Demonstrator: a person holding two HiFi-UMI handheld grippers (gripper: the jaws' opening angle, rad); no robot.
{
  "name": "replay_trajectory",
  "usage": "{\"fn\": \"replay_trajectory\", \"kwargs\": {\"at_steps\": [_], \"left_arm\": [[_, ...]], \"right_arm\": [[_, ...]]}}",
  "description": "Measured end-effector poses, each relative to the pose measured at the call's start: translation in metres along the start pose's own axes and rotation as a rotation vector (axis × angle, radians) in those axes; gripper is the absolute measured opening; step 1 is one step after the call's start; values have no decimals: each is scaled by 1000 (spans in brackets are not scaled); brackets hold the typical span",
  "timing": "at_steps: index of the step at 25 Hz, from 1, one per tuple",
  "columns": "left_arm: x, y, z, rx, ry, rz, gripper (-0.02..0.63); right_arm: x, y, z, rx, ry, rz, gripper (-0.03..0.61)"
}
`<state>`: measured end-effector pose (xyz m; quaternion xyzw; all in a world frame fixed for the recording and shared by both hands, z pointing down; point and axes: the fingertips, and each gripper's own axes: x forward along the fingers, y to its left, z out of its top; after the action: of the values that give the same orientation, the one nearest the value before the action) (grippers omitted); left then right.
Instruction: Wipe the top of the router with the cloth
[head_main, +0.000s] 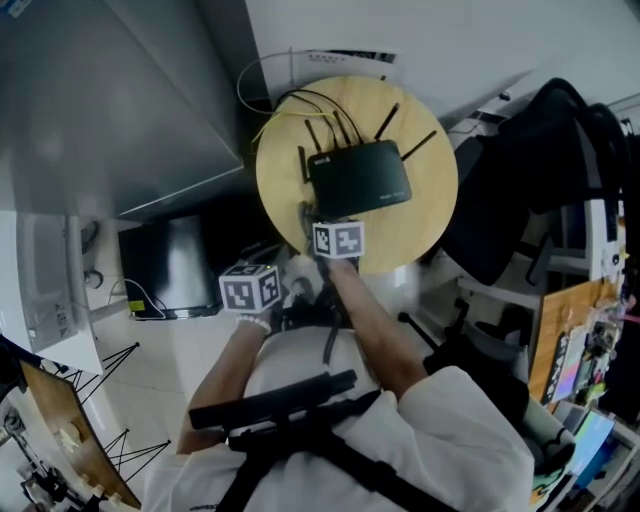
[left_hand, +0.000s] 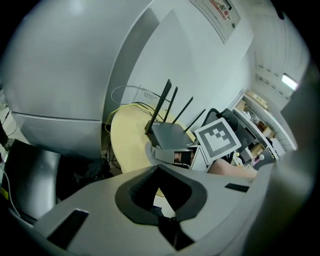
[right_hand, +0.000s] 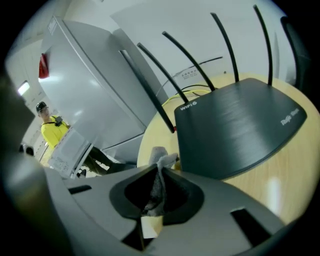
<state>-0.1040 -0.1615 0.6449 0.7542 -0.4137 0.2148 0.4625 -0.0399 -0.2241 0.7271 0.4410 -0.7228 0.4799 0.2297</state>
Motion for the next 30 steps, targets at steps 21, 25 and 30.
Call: {"fn": "replay_trajectory", "kwargs": {"at_steps": [21,25,30], "left_arm": [[-42,49,-5,-112,-65,96,-3],[-46,55,-10,-122,-66,104,-3],[-43,49,-15,-108,-59,92,-3]], "right_arm": [[25,-12,61,395,-219,-314,41],[16,-9,54,378,-230,-321,41],[5,-8,40,339,-233,-324,42]]}}
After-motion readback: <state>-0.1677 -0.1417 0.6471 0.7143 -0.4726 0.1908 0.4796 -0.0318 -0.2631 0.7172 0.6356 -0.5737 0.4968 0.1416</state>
